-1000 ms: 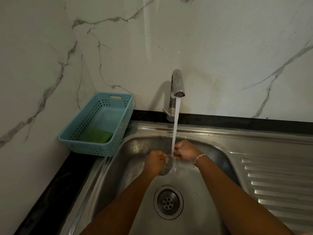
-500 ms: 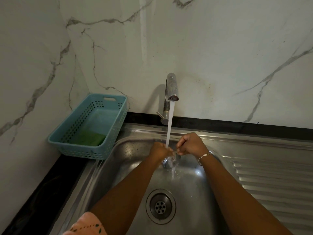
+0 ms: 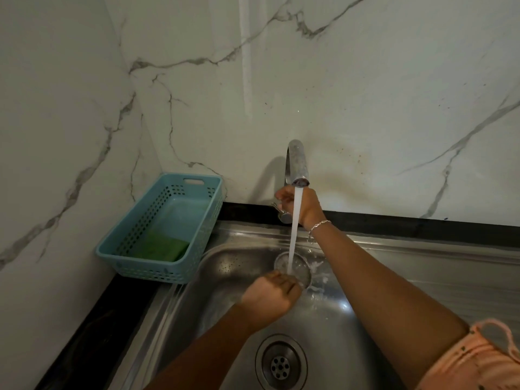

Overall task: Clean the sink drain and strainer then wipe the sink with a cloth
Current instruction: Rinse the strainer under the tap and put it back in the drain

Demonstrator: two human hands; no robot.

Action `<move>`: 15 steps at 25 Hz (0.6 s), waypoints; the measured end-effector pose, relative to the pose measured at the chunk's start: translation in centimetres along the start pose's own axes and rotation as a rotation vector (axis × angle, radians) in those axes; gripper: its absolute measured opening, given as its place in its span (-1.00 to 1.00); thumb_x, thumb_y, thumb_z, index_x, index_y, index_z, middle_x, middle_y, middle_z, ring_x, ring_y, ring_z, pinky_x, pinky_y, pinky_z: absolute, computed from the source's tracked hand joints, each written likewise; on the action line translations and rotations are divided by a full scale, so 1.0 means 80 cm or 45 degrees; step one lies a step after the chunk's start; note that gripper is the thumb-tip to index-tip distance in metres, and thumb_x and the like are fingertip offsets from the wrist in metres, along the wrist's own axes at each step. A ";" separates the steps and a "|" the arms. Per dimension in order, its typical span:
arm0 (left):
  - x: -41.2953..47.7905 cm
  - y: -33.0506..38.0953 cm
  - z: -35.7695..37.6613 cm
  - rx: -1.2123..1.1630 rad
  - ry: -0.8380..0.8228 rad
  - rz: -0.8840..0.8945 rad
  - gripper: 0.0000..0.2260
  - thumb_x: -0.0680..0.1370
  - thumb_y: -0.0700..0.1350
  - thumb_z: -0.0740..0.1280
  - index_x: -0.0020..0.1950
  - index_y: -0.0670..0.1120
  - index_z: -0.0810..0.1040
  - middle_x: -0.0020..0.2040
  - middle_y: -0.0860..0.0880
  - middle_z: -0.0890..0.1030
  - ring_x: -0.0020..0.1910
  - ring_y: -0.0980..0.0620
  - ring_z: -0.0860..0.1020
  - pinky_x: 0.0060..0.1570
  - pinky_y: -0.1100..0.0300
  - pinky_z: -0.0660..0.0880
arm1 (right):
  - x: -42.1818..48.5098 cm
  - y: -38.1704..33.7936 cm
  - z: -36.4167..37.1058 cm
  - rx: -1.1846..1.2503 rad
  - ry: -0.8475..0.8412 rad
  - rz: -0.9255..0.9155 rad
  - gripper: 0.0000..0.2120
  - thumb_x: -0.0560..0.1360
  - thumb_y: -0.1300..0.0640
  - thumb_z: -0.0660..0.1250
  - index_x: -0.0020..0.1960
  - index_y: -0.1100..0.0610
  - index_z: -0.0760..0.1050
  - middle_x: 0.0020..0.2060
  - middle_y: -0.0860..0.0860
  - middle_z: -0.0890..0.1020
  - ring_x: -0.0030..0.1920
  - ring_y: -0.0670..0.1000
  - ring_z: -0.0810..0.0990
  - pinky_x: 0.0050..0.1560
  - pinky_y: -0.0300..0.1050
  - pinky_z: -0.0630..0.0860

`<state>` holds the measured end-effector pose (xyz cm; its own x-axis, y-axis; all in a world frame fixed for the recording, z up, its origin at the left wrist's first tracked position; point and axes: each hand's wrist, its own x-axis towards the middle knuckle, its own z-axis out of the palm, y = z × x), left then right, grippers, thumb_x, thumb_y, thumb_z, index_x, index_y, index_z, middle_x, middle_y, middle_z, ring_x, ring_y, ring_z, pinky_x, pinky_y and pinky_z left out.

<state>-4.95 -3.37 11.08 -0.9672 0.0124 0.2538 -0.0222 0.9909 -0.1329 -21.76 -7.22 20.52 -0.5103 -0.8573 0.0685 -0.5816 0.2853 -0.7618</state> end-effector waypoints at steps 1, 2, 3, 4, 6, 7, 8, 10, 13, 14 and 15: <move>0.000 0.001 0.000 0.008 0.042 0.035 -0.70 0.19 -0.05 0.56 -0.12 -0.05 0.66 -0.17 0.03 0.73 -0.19 0.17 0.67 -0.15 0.32 0.61 | 0.007 -0.003 0.003 -0.023 -0.071 -0.015 -0.74 0.49 0.36 0.26 0.17 0.35 0.50 0.13 0.33 0.57 0.16 0.29 0.54 0.23 0.11 0.47; 0.000 0.001 -0.001 0.019 0.076 0.055 -0.72 0.21 -0.05 0.55 -0.12 -0.06 0.67 -0.17 0.03 0.73 -0.18 0.17 0.67 -0.13 0.31 0.61 | 0.011 -0.005 0.006 -0.041 -0.139 -0.044 -0.72 0.48 0.38 0.25 0.19 0.35 0.49 0.14 0.30 0.57 0.15 0.26 0.55 0.22 0.04 0.49; 0.000 0.002 -0.002 0.028 0.095 0.058 -0.73 0.22 -0.05 0.54 -0.11 -0.06 0.67 -0.17 0.03 0.73 -0.17 0.17 0.67 -0.12 0.30 0.61 | 0.012 -0.007 0.009 -0.025 -0.198 -0.064 -0.73 0.48 0.41 0.24 0.17 0.35 0.49 0.10 0.29 0.58 0.09 0.23 0.58 0.14 -0.04 0.54; -0.001 0.003 -0.003 0.031 0.103 0.048 -0.73 0.23 -0.05 0.54 -0.12 -0.06 0.68 -0.17 0.03 0.73 -0.17 0.17 0.67 -0.12 0.30 0.61 | 0.013 -0.007 0.011 -0.005 -0.239 -0.069 -0.75 0.48 0.42 0.23 0.15 0.37 0.51 0.02 0.27 0.60 -0.01 0.19 0.61 0.03 -0.10 0.56; -0.003 0.005 -0.009 0.027 0.119 0.020 -0.73 0.20 -0.04 0.56 -0.14 -0.05 0.68 -0.18 0.04 0.73 -0.19 0.18 0.67 -0.12 0.31 0.60 | 0.014 -0.002 0.009 0.025 -0.202 -0.082 -0.80 0.46 0.43 0.25 0.06 0.38 0.55 -0.11 0.23 0.60 -0.12 0.15 0.60 0.01 -0.07 0.56; -0.005 0.005 -0.012 0.021 0.131 0.001 -0.72 0.18 -0.05 0.57 -0.16 -0.05 0.68 -0.18 0.05 0.73 -0.19 0.19 0.67 -0.13 0.32 0.60 | 0.015 0.004 0.006 0.069 -0.128 -0.076 -0.83 0.45 0.43 0.26 0.00 0.37 0.58 -0.14 0.21 0.60 -0.11 0.14 0.58 0.06 -0.04 0.55; -0.007 0.006 -0.014 0.010 0.139 -0.023 -0.71 0.15 -0.06 0.58 -0.17 -0.06 0.68 -0.19 0.05 0.73 -0.20 0.19 0.67 -0.13 0.33 0.60 | 0.014 0.009 0.004 0.137 -0.036 -0.045 -0.85 0.45 0.42 0.28 -0.04 0.37 0.60 -0.13 0.21 0.62 -0.09 0.14 0.57 0.09 -0.05 0.55; -0.013 0.007 -0.016 -0.020 0.140 -0.073 -0.68 0.10 -0.09 0.60 -0.19 -0.07 0.69 -0.21 0.04 0.73 -0.22 0.18 0.68 -0.16 0.33 0.60 | 0.008 0.016 0.000 0.204 0.109 -0.023 -0.86 0.42 0.42 0.34 -0.06 0.33 0.62 -0.08 0.22 0.66 -0.09 0.09 0.58 -0.03 -0.23 0.55; -0.022 0.010 -0.015 -0.075 0.119 -0.137 -0.64 0.05 -0.11 0.61 -0.19 -0.08 0.69 -0.23 0.03 0.73 -0.24 0.17 0.68 -0.18 0.34 0.60 | -0.002 0.018 -0.002 0.313 0.150 -0.031 -0.82 0.39 0.45 0.35 -0.03 0.33 0.61 -0.05 0.25 0.67 -0.12 0.00 0.57 -0.10 -0.29 0.59; -0.025 0.011 -0.016 -0.086 0.117 -0.153 -0.65 0.05 -0.11 0.61 -0.20 -0.07 0.69 -0.23 0.03 0.73 -0.24 0.17 0.68 -0.19 0.34 0.60 | -0.006 0.016 -0.004 0.367 0.154 -0.008 -0.81 0.40 0.46 0.33 -0.01 0.34 0.60 -0.04 0.26 0.67 -0.10 0.04 0.59 0.00 -0.16 0.60; -0.028 0.011 -0.017 -0.092 0.115 -0.164 -0.66 0.05 -0.11 0.61 -0.22 -0.07 0.69 -0.24 0.04 0.73 -0.25 0.17 0.67 -0.20 0.35 0.59 | -0.014 0.016 -0.007 0.380 0.171 0.013 -0.81 0.41 0.46 0.32 0.00 0.35 0.59 -0.03 0.27 0.66 -0.07 0.09 0.61 0.09 -0.09 0.58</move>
<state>-2.44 -2.33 11.68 -0.9308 -0.1066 0.3496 -0.1232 0.9921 -0.0254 -22.29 -5.67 19.83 -0.6057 -0.7851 0.1293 -0.3751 0.1384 -0.9166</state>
